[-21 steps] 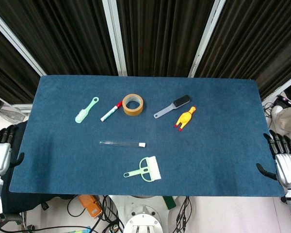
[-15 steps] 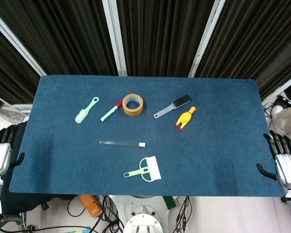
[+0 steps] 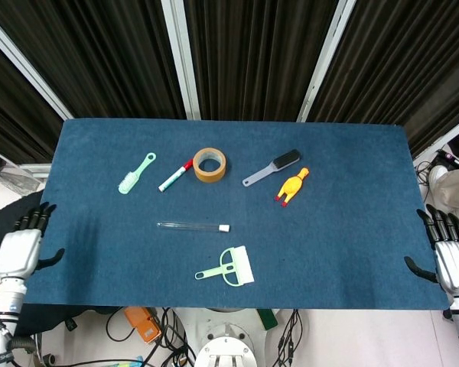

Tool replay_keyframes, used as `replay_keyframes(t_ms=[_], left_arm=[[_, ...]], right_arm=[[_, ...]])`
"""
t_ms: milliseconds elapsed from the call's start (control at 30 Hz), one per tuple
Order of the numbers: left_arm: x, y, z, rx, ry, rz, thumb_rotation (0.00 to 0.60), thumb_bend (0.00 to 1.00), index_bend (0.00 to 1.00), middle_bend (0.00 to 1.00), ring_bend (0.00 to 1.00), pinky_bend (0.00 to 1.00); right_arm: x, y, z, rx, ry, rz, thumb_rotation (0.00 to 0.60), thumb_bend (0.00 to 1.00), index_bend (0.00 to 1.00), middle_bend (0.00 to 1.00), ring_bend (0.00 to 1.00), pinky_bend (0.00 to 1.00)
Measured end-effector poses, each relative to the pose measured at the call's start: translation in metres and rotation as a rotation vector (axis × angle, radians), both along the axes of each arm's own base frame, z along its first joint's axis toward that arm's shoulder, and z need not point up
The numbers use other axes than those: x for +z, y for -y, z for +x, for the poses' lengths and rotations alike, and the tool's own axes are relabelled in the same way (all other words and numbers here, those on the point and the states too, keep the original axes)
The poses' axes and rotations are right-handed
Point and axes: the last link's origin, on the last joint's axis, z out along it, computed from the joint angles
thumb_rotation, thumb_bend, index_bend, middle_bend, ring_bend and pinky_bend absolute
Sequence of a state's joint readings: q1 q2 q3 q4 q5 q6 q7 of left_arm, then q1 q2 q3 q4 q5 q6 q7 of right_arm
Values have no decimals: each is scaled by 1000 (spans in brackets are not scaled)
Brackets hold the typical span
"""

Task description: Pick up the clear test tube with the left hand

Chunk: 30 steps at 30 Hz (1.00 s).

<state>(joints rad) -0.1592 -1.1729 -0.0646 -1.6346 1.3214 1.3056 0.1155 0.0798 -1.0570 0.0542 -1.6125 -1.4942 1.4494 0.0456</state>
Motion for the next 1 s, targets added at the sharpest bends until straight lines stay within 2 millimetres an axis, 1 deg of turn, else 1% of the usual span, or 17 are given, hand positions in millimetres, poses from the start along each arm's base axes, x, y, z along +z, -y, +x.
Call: replay_keyframes(t_ms=[167,400,500,600,733,900,1000], left_arm=[[-31,-10,28,-64,10,-112,600,219,44,23,0,131],[-82,-35,84,-183,9,-266,600,231,44,67,0,131],[-99,-45,106,-227,3,-301,600,241,79,115,0,131],[-113,-55,125,-253,-1,-328,600,245,112,165,6,131],[-127,-66,141,-259,-14,-356,600,249,134,209,21,131],[-142,-81,163,-273,-38,-381,600,252,227,260,48,131],[-148,-88,171,-275,-46,-386,600,255,270,293,65,131]], right_arm=[[-1,0,0,0,-12,11,600,356,62,9,0,0],[-1,0,-2,-5,-17,21,600,356,62,9,0,0],[-1,0,-2,-6,-20,26,600,356,62,9,0,0],[-2,0,-2,-9,-26,34,600,356,62,9,0,0],[-2,0,-2,-11,-29,38,600,356,63,9,0,0],[-2,1,-2,-14,-27,40,600,355,63,9,0,0],[-2,1,-2,-15,-27,42,600,355,63,8,0,0]])
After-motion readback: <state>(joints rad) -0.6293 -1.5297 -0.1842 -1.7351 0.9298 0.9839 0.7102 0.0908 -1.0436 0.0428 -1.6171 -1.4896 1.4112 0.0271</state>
